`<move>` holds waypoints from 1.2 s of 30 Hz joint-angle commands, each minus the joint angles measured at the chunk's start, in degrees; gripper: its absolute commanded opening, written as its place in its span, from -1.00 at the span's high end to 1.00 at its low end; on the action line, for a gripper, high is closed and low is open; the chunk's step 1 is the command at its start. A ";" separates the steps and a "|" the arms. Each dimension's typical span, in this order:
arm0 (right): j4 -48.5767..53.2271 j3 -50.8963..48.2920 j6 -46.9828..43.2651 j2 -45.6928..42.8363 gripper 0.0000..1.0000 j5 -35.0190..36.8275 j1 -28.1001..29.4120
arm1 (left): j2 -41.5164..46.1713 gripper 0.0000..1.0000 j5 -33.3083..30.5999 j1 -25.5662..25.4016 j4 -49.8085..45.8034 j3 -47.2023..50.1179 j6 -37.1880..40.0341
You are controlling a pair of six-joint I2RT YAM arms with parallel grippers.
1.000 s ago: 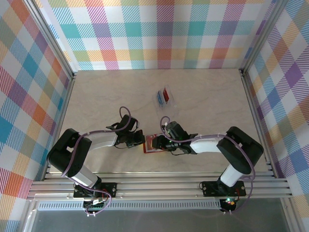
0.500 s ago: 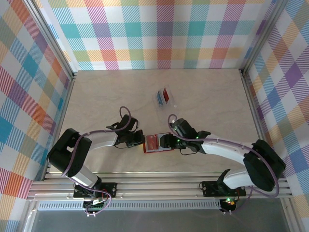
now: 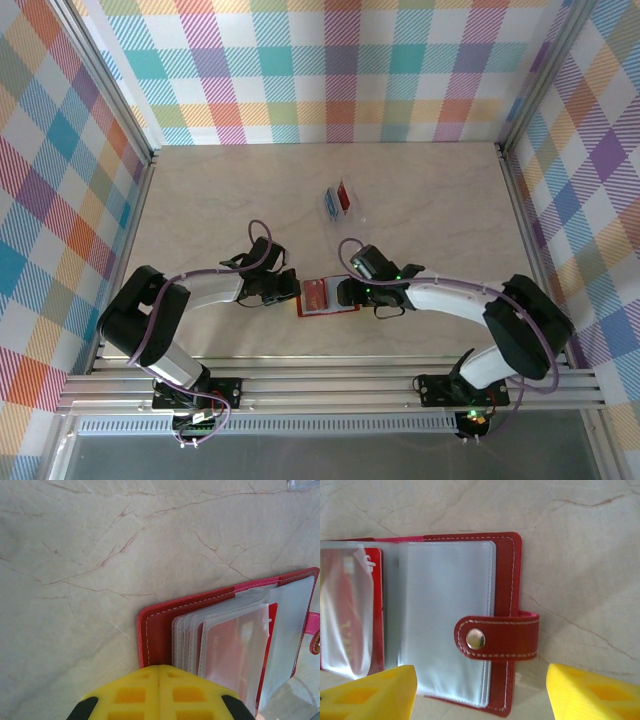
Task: Put the credit cards into the card holder
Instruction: Insert the credit card into the card slot, then close the card holder at the bottom-center of the table.
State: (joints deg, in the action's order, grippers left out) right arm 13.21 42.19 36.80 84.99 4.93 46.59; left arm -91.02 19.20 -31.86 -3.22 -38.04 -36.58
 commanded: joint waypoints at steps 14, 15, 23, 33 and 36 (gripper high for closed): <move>2.60 3.35 -1.64 3.83 0.54 14.14 1.23 | -8.40 0.95 -0.68 -3.12 -2.06 3.06 0.36; 2.89 3.42 -1.69 3.57 0.68 14.34 1.24 | -8.55 0.95 -0.53 -3.21 -1.80 3.06 0.18; 0.90 1.58 -3.59 -4.26 1.00 9.32 1.22 | -9.95 0.95 -0.62 -6.58 1.44 2.03 -3.39; -6.68 1.70 -3.18 -9.22 1.00 -6.68 2.25 | -13.83 0.95 1.38 -9.35 4.85 -2.05 -6.76; -11.38 2.31 -1.94 -5.85 1.00 -10.70 2.95 | -14.44 0.94 2.14 -9.44 5.54 -2.75 -7.53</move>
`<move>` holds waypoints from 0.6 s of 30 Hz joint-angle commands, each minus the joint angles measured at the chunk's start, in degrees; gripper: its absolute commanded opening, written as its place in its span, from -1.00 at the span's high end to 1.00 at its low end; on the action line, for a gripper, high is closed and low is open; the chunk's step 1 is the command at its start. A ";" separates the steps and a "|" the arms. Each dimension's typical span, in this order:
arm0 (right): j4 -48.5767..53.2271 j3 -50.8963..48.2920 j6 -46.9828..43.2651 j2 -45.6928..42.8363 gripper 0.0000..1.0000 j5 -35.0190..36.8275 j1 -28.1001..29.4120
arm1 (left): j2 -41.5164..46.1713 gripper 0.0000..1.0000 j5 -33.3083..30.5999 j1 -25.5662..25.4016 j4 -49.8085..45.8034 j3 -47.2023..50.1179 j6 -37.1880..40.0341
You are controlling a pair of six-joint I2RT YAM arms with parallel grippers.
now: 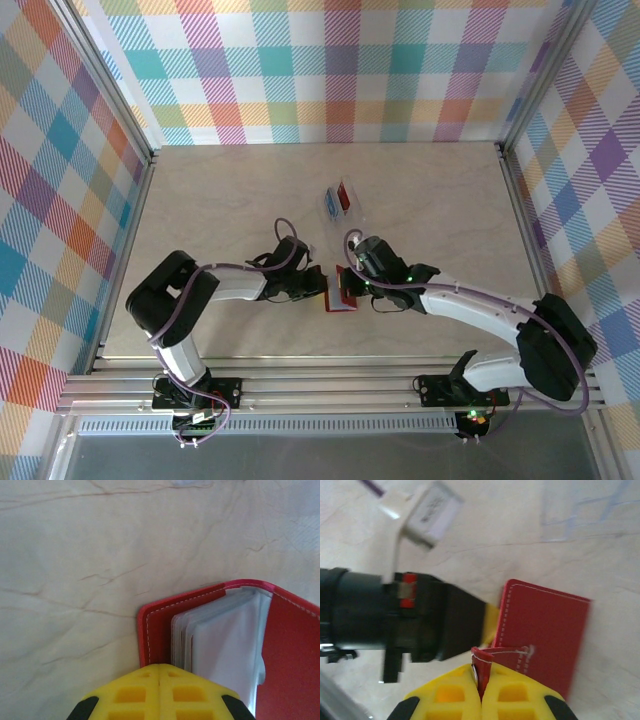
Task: Put the credit cards into the card holder
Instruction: Close the card holder at the bottom-center of the table.
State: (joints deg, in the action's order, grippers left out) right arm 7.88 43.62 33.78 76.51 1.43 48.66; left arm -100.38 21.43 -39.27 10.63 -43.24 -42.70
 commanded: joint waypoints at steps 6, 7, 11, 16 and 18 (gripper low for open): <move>-10.08 2.24 1.73 7.87 1.00 -10.04 1.26 | -3.02 0.93 -1.63 -1.95 -11.00 1.76 -1.04; -10.08 2.25 1.60 7.80 1.00 -10.04 1.26 | -2.69 0.93 -1.78 -1.82 -11.24 1.84 -0.92; -9.02 1.56 1.11 5.36 1.00 -9.43 1.27 | -1.57 0.92 -2.09 -1.38 -11.53 2.65 -0.97; -7.06 1.76 0.67 3.56 1.00 -8.69 1.35 | -1.10 0.91 -1.66 -0.72 -11.25 3.25 -0.76; -6.90 2.52 0.59 4.67 1.00 -9.62 1.36 | -1.05 0.87 -1.10 -0.49 -11.08 3.25 -0.55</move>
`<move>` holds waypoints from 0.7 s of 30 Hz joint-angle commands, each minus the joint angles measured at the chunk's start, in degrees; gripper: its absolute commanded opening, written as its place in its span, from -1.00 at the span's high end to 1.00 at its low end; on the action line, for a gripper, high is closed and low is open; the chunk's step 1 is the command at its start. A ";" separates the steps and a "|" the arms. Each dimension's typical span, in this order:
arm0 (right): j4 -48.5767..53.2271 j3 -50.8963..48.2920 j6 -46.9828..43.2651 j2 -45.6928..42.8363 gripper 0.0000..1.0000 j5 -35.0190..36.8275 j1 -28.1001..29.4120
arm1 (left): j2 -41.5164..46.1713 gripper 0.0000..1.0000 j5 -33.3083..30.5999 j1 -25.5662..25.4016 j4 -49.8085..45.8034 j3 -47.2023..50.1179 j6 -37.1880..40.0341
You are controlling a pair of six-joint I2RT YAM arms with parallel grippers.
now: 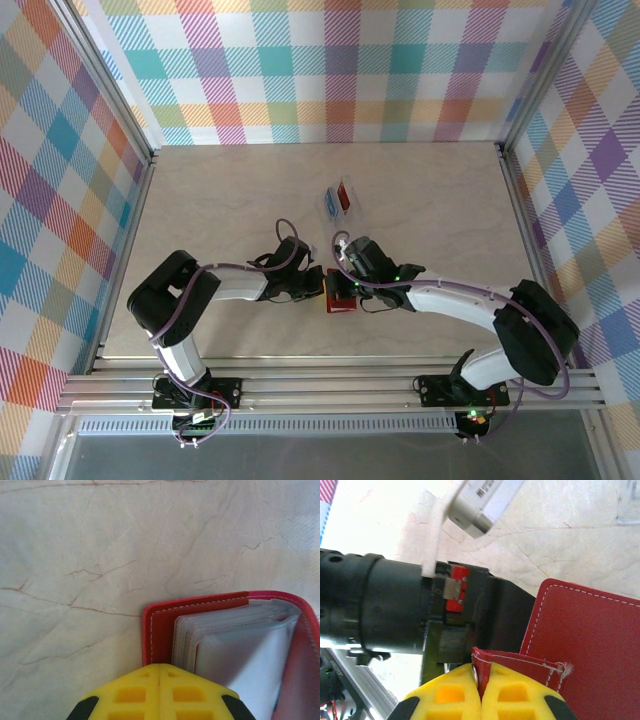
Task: Put the credit cards into the card holder
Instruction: Close the card holder at the bottom-center of the table.
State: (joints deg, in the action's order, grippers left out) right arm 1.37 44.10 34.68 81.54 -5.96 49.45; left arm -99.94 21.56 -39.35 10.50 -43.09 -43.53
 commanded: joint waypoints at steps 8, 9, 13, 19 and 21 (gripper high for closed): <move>0.39 3.49 0.30 6.12 1.00 1.01 0.56 | 5.01 0.64 -0.82 2.20 -13.16 5.74 0.64; 0.32 3.75 0.30 6.87 1.00 1.21 0.58 | 6.33 0.60 -0.76 2.66 -13.40 6.39 0.79; -2.08 3.59 0.90 9.91 0.92 0.94 0.51 | 10.87 0.44 -0.21 3.65 -14.30 8.40 0.78; -3.21 5.47 0.37 14.11 0.24 -3.98 0.34 | 19.76 0.31 -4.05 4.94 -21.31 9.51 1.70; -3.12 5.30 -0.53 12.50 -0.09 -5.69 0.25 | 22.88 0.29 -6.46 5.01 -25.62 8.30 3.00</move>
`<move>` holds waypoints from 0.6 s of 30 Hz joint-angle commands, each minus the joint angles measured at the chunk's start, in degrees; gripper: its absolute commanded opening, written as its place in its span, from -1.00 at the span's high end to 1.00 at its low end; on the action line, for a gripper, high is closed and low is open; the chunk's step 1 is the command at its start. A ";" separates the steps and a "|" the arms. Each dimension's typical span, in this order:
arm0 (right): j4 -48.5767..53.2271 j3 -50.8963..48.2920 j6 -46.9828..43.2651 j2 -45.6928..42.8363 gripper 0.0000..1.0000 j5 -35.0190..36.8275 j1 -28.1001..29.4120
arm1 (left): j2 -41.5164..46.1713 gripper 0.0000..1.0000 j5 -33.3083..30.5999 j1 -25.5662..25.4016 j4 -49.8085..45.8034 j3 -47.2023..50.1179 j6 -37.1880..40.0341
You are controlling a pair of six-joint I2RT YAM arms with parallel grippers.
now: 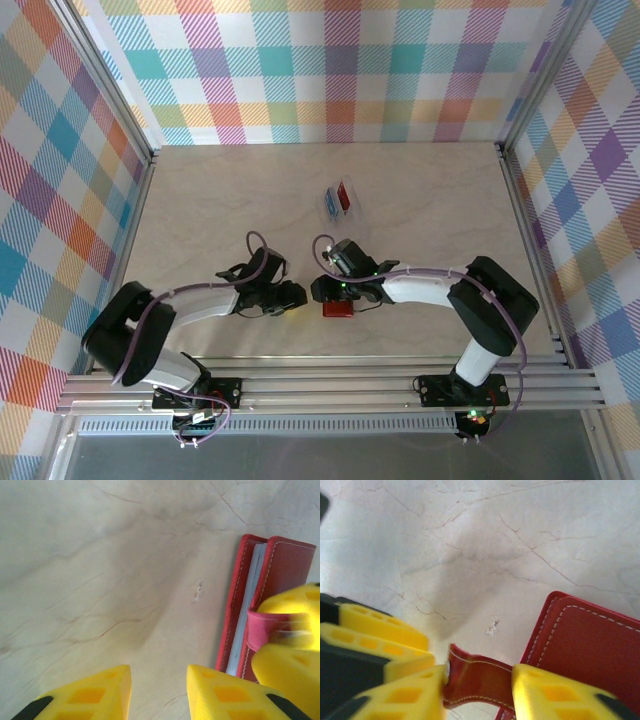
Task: Put the credit cards into the card holder
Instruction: Close the card holder at the bottom-center of the table, then turn over the card holder at the bottom-center of the table.
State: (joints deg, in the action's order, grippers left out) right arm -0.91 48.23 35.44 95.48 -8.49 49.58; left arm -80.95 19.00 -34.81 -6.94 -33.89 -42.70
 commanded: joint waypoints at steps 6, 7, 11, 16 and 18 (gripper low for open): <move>0.97 0.85 -1.81 -8.13 -0.49 -11.11 -2.74 | 9.14 0.28 -5.21 0.38 -16.04 -6.89 4.38; 0.67 0.08 -1.61 -9.70 -0.50 -11.68 -3.42 | 9.31 0.28 -5.14 0.28 -16.48 -7.97 4.77; 4.93 -2.49 -1.09 -16.40 -0.57 -7.42 -6.79 | 6.08 0.32 -5.03 -2.21 -18.31 -13.94 6.30; 5.58 -8.71 1.54 -22.00 -0.48 -4.15 -11.71 | -2.74 0.42 -5.83 -7.32 -17.79 -21.16 7.05; 5.68 -10.54 1.73 -22.87 -0.44 -2.98 -11.79 | -7.26 0.48 -5.75 -8.70 -17.35 -23.61 7.19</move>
State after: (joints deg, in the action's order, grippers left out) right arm 2.11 40.34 35.88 73.28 -13.72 37.69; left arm -83.53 13.82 -41.76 -22.39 -55.07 -37.19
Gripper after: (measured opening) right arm 0.728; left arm 0.270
